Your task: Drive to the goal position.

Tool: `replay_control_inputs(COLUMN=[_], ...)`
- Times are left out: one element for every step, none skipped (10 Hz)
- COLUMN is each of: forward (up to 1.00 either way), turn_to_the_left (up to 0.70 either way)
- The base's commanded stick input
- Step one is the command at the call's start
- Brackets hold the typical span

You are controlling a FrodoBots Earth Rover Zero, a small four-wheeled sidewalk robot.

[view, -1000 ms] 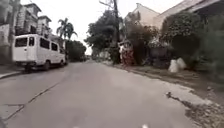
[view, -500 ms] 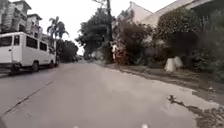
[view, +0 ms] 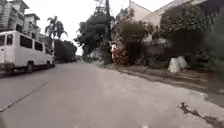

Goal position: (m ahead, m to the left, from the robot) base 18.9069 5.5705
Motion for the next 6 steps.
replay_control_inputs(forward=[0.70, 0.70, 0.70, 0.70, 0.70, 0.70], turn_to_the_left=[0.09, 0.09, 0.09, 0.09, 0.09, 0.09])
